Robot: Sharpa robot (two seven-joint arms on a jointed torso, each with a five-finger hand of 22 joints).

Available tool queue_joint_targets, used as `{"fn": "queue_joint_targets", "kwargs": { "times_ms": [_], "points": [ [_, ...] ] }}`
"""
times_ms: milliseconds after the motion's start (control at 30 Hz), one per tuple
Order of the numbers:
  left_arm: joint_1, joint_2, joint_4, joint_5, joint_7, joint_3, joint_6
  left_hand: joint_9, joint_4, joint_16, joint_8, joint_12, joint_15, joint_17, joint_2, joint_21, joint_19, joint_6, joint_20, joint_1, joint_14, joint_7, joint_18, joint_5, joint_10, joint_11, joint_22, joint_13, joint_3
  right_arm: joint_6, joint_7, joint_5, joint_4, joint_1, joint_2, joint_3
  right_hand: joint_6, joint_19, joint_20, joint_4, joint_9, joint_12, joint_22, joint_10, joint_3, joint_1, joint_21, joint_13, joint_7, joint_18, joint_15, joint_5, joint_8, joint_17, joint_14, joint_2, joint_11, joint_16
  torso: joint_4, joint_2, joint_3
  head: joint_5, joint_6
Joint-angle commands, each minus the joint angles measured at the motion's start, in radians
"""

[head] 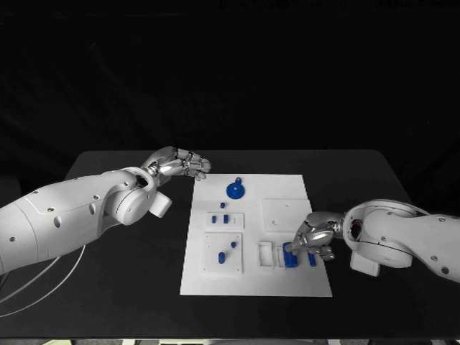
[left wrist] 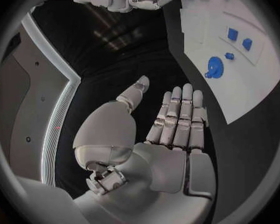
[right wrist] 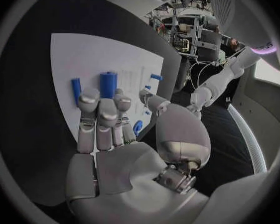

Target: Assemble the parts on the task board

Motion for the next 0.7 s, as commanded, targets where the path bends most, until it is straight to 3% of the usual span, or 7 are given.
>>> {"fn": "queue_joint_targets", "kwargs": {
  "times_ms": [33, 100, 300, 533, 700],
  "points": [
    [-0.002, 0.003, 0.001, 0.006, 0.011, 0.000, 0.016, -0.002, 0.005, -0.003, 0.003, 0.006, -0.001, 0.001, 0.000, -0.004, 0.005, -0.008, -0.001, -0.010, 0.008, 0.000, 0.019, 0.002, 0.004, 0.005, 0.001, -0.001, 0.003, 0.028, -0.077, -0.004, 0.011, 0.000, -0.002, -0.004, 0.011, -0.004, -0.006, 0.003, 0.002, 0.006, 0.021, -0.016, -0.009, -0.024, 0.008, 0.003, 0.000, 0.053, -0.001, 0.002, -0.003, 0.004, -0.006, -0.011, 0.007, 0.006, -0.0036, -0.004, 0.0030, -0.002, -0.002],
    [-0.002, 0.003, 0.001, 0.007, 0.010, 0.000, 0.016, -0.002, 0.005, -0.004, 0.003, 0.006, -0.001, 0.001, 0.000, -0.005, 0.006, -0.008, -0.001, -0.011, 0.008, 0.000, 0.019, 0.002, 0.004, 0.005, 0.001, -0.001, 0.003, 0.018, -0.087, -0.022, 0.010, -0.001, -0.002, -0.006, 0.015, -0.004, -0.008, 0.008, 0.004, 0.009, 0.021, -0.017, -0.007, -0.037, 0.012, 0.006, -0.001, 0.053, -0.003, 0.002, -0.002, 0.008, -0.005, -0.016, 0.006, 0.007, -0.0043, -0.005, 0.0043, -0.002, -0.002],
    [-0.003, 0.002, 0.002, 0.007, 0.010, -0.001, 0.017, -0.002, 0.006, -0.004, 0.004, 0.007, -0.001, 0.002, 0.000, -0.005, 0.006, -0.008, -0.001, -0.011, 0.008, 0.000, 0.019, 0.002, 0.004, 0.005, 0.001, -0.001, 0.003, -0.015, -0.120, -0.079, 0.003, -0.001, 0.002, -0.010, 0.030, -0.004, -0.012, 0.025, 0.011, 0.016, 0.019, -0.015, 0.005, -0.066, 0.024, 0.010, -0.006, 0.053, -0.007, 0.002, 0.001, 0.016, -0.003, -0.041, 0.001, 0.008, 0.0005, -0.002, 0.0014, -0.007, -0.003],
    [-0.003, 0.001, 0.002, 0.007, 0.010, -0.002, 0.018, -0.002, 0.006, -0.004, 0.004, 0.007, -0.001, 0.002, 0.000, -0.005, 0.006, -0.008, -0.001, -0.012, 0.008, 0.000, 0.019, 0.002, 0.004, 0.005, 0.002, -0.002, 0.003, -0.030, -0.136, -0.113, -0.013, -0.005, 0.012, -0.018, 0.035, -0.004, -0.015, 0.036, 0.015, 0.018, 0.018, -0.014, 0.013, -0.082, 0.030, 0.011, -0.009, 0.053, -0.009, 0.002, 0.000, 0.021, -0.001, -0.045, -0.001, 0.008, 0.0002, -0.002, -0.0007, -0.004, -0.007],
    [-0.003, 0.000, 0.004, 0.007, 0.010, -0.002, 0.017, -0.002, 0.006, -0.005, 0.004, 0.007, -0.001, 0.002, 0.000, -0.005, 0.006, -0.008, -0.001, -0.012, 0.008, 0.000, 0.019, 0.002, 0.004, 0.005, 0.002, -0.002, 0.003, -0.033, -0.139, -0.115, -0.031, -0.010, 0.021, -0.021, 0.035, -0.005, -0.016, 0.042, 0.016, 0.018, 0.017, -0.015, 0.021, -0.089, 0.033, 0.011, -0.009, 0.053, -0.009, 0.002, -0.002, 0.023, -0.001, -0.054, -0.001, 0.006, -0.0002, -0.003, 0.0000, -0.002, -0.012]
  ]
}}
